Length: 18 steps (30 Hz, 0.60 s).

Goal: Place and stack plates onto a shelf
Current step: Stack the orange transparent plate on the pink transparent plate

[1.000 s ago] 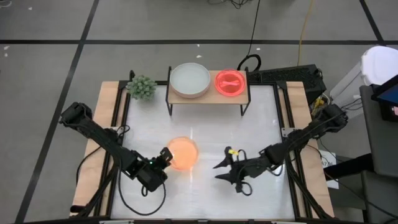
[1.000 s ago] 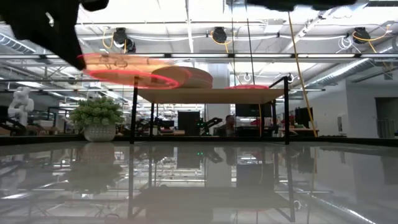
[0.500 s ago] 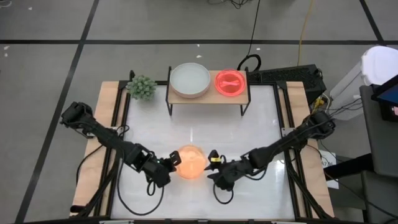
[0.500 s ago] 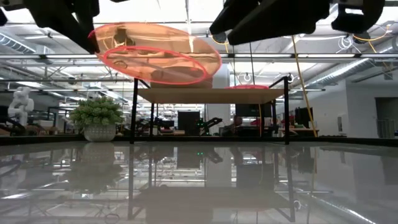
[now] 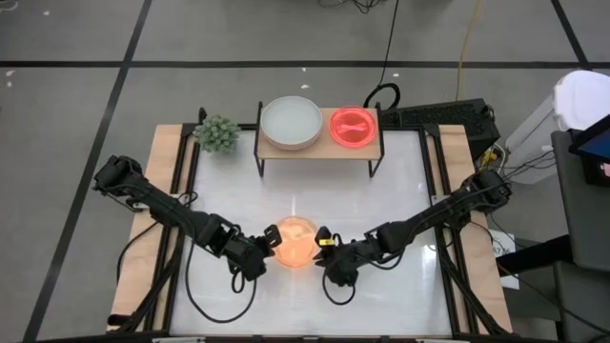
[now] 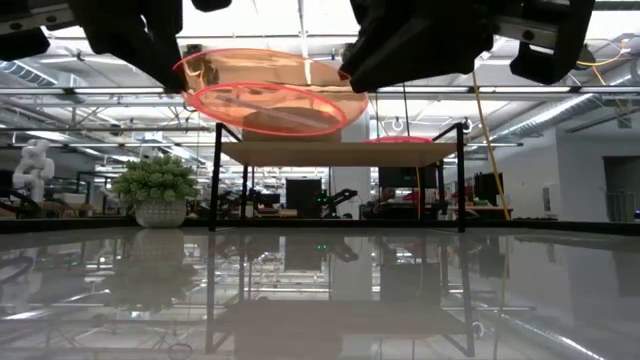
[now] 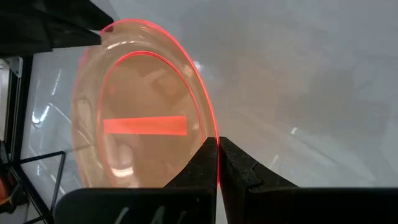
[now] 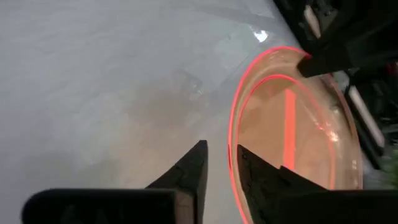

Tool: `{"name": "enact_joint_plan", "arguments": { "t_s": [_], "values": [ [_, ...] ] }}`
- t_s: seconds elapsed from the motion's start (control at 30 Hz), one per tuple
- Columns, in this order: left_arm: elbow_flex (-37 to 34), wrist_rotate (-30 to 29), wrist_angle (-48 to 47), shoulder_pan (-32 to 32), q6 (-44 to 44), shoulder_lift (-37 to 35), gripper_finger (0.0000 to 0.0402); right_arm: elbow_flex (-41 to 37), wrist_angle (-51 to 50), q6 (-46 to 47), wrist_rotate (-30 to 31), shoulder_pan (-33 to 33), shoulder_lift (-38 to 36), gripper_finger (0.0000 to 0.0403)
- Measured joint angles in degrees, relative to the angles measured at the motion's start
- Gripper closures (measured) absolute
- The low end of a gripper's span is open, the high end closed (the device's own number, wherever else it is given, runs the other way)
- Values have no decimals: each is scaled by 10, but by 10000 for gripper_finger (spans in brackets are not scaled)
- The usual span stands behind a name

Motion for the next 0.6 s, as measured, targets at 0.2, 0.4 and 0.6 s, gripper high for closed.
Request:
{"name": "enact_joint_plan", "arguments": {
  "t_s": [0.2,0.4,0.6],
  "values": [
    [0,0,2,1,-3,0,396,0,-10,0,-4,-8,0,350],
    [0,15,15,1,-5,0,396,0,-10,-11,-2,-11,0,360],
    [0,18,20,1,-6,0,396,0,-15,-13,-3,-11,0,399]
  ]
}}
